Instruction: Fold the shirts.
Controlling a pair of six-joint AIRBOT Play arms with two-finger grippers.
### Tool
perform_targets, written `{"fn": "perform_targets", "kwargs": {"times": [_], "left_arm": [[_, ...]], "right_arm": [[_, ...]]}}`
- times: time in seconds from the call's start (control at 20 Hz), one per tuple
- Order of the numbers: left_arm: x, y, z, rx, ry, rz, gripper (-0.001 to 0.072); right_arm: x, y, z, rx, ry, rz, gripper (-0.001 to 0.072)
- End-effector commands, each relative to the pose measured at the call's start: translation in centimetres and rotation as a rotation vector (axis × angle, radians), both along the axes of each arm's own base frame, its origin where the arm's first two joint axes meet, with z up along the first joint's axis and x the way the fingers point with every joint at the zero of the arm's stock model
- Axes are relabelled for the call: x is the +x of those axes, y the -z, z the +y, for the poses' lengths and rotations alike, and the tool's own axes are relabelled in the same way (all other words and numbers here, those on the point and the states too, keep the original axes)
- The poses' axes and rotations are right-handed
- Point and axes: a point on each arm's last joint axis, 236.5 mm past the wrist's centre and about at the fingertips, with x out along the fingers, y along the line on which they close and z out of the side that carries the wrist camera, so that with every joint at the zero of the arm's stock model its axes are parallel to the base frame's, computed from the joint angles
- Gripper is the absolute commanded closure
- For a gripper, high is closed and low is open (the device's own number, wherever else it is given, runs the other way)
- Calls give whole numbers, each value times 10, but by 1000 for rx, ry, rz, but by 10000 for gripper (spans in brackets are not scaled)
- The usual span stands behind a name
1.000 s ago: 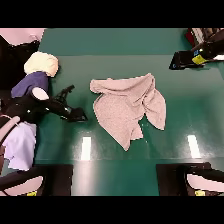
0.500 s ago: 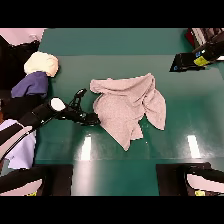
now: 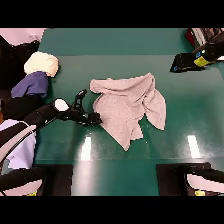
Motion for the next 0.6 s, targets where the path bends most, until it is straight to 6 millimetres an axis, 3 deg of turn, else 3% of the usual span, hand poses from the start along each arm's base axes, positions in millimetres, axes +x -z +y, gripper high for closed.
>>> {"fn": "perform_targets", "kwargs": {"times": [0.0, 0.15, 0.25, 0.3, 0.45, 0.55], "left_arm": [[0, 7, -3, -7, -15, 28, 339], [-4, 11, -12, -13, -2, 48, 343], [7, 3, -18, -22, 18, -10, 600], [12, -2, -19, -23, 29, -34, 685], [17, -12, -12, 43, 137, -93, 687], [10, -14, 4, 136, 254, -102, 687]], "right_arm": [[-1, 0, 0, 0, 0, 3, 153], [-1, 0, 0, 0, 0, 3, 153], [-2, 1, 0, -2, 1, 8, 153], [-7, 3, -1, -5, -3, 31, 153], [-32, 17, -7, -21, -4, 127, 154], [-52, 41, -17, -22, 22, 177, 155]]}}
